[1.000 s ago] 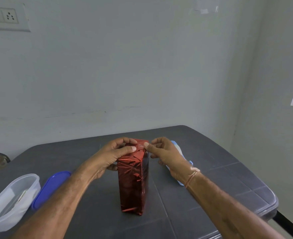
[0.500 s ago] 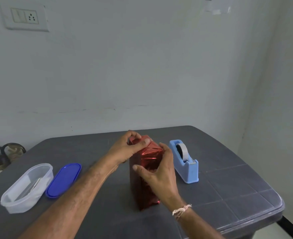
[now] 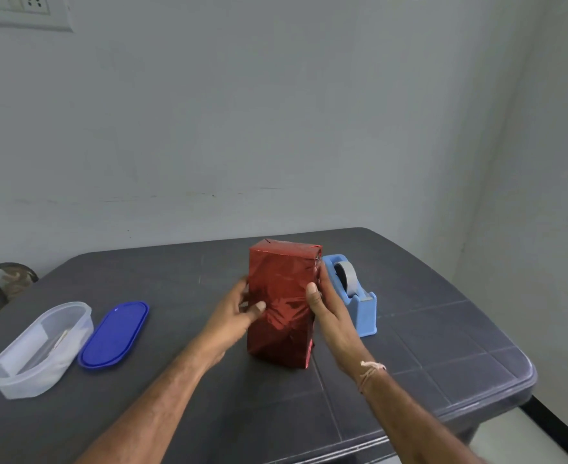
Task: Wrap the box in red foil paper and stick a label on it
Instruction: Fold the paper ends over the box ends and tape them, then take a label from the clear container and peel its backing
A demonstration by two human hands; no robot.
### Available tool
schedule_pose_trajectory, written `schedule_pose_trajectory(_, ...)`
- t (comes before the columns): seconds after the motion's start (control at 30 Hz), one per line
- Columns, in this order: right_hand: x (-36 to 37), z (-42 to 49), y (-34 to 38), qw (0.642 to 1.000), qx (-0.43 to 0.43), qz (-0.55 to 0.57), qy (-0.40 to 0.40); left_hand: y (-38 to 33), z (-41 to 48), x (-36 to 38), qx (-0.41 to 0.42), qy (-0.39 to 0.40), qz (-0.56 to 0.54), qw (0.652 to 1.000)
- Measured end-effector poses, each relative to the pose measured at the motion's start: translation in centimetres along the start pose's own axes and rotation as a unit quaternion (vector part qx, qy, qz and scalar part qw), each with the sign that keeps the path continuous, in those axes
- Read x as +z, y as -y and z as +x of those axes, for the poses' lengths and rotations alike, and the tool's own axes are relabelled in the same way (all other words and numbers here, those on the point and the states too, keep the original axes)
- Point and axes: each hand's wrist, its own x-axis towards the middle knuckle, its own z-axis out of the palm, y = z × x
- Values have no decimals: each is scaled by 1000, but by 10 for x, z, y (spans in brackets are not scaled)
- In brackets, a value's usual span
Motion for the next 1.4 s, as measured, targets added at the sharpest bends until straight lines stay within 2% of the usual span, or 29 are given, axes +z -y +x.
schedule_pose_trajectory(0.1, 4, 1, -4, 1000, 9, 14, -17, -2, -5, 6, 35, -57, 8, 998)
schedule_pose_trajectory(0.2, 7, 12, -8, 998, 25, -6, -57, -3, -10, 7, 60, -126, 72, 988)
schedule_pose_trajectory(0.33, 12, 20, -32, 993, 107, -54, -18, 11, -16, 7, -26, -183, 139, 973)
schedule_pose_trajectory(0.4, 16, 19, -40, 988, 146, -48, 6, 24, -19, 7, -55, -179, 136, 973)
schedule_pose_trajectory(0.47, 19, 14, -39, 986, 166, -30, 19, 31, -26, 6, -66, -157, 77, 982)
schedule_pose_trajectory(0.57, 15, 5, -34, 984, 172, 4, 34, 29, -36, 0, -87, -45, -59, 993)
schedule_pose_trajectory(0.67, 0, 3, -38, 977, 178, 38, 110, 43, -39, -8, -75, 38, -100, 991)
schedule_pose_trajectory(0.77, -9, 3, -43, 965, 194, 82, 154, 49, -42, -6, -70, 15, -125, 990)
schedule_pose_trajectory(0.9, -10, 4, -52, 964, 182, 134, 143, 45, -44, 3, -50, -31, -149, 987)
schedule_pose_trajectory(1.03, -3, 6, -49, 965, 187, 127, 132, 42, -48, 4, -49, -72, -155, 984)
schedule_pose_trajectory(1.23, 0, -2, -45, 968, 206, 116, 88, 48, -60, -6, -74, 1, -200, 977)
schedule_pose_trajectory(1.4, 1, -6, -43, 970, 202, 107, 79, 43, -71, -5, -67, 18, -190, 979)
